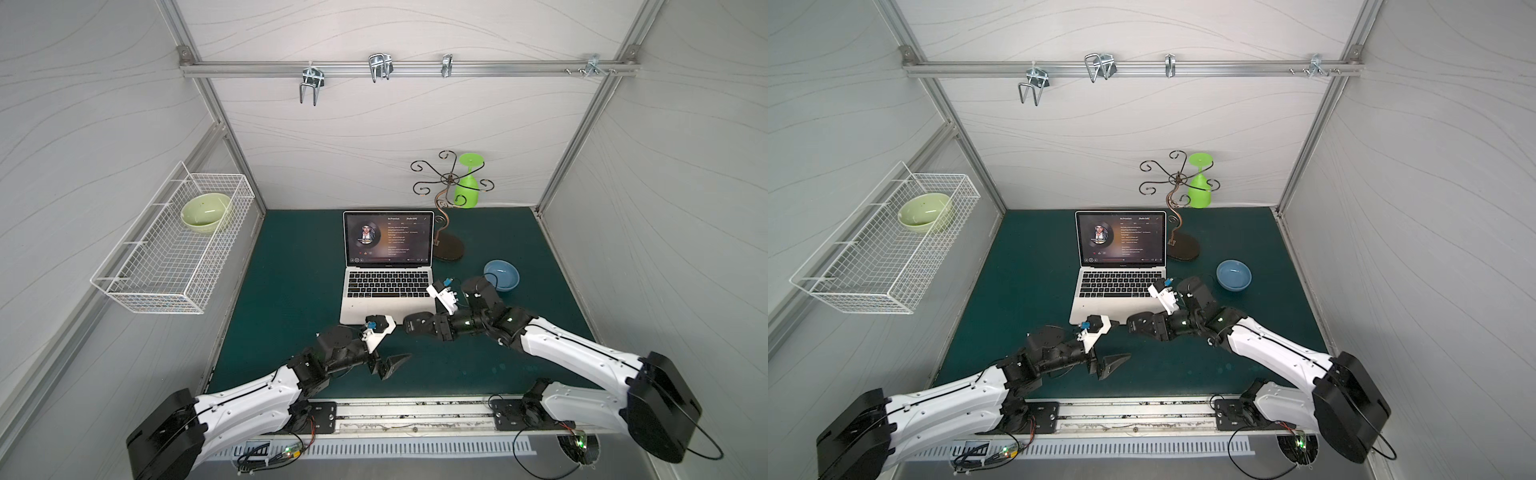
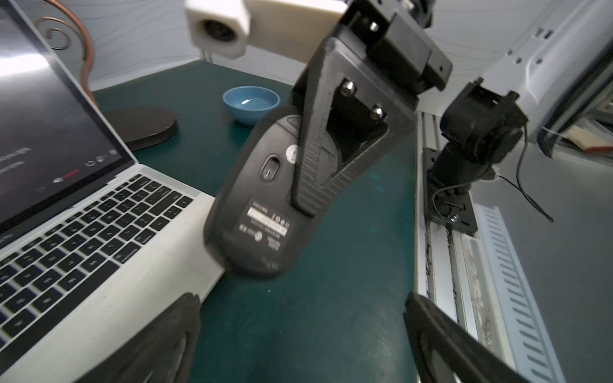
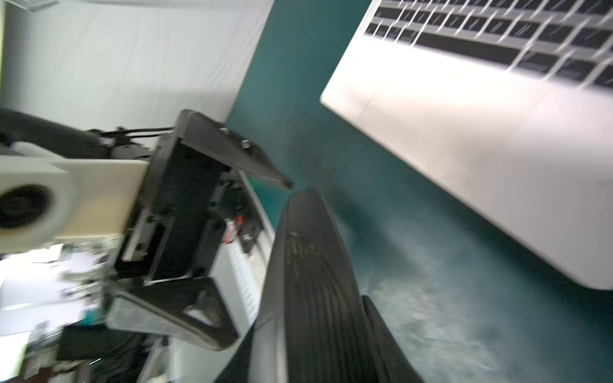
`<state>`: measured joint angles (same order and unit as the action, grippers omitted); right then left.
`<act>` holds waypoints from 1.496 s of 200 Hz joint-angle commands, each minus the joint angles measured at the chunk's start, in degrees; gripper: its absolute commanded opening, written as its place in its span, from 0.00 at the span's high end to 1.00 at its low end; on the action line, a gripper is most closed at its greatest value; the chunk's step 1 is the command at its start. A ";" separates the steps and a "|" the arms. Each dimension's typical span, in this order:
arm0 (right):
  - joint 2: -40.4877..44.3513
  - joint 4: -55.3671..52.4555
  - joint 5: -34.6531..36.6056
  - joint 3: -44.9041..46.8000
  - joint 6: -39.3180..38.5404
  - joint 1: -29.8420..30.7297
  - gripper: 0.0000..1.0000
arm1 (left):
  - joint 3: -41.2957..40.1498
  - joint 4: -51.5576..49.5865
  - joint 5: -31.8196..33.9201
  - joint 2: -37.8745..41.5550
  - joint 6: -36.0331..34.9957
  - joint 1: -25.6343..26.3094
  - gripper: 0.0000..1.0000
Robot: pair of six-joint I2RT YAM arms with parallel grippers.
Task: Remove the wireless mouse receiver from the laptop
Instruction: Place the mouse at the center of the board, then reset both arms
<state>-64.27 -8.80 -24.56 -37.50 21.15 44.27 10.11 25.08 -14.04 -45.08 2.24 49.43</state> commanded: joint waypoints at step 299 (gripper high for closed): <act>9.04 -0.11 13.53 -2.43 -24.76 -32.39 0.01 | 22.83 -35.16 12.67 -1.54 22.43 -44.11 0.01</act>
<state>-53.58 -17.67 -2.00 -41.82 -9.52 19.68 30.59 -18.33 1.02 -43.79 27.88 9.30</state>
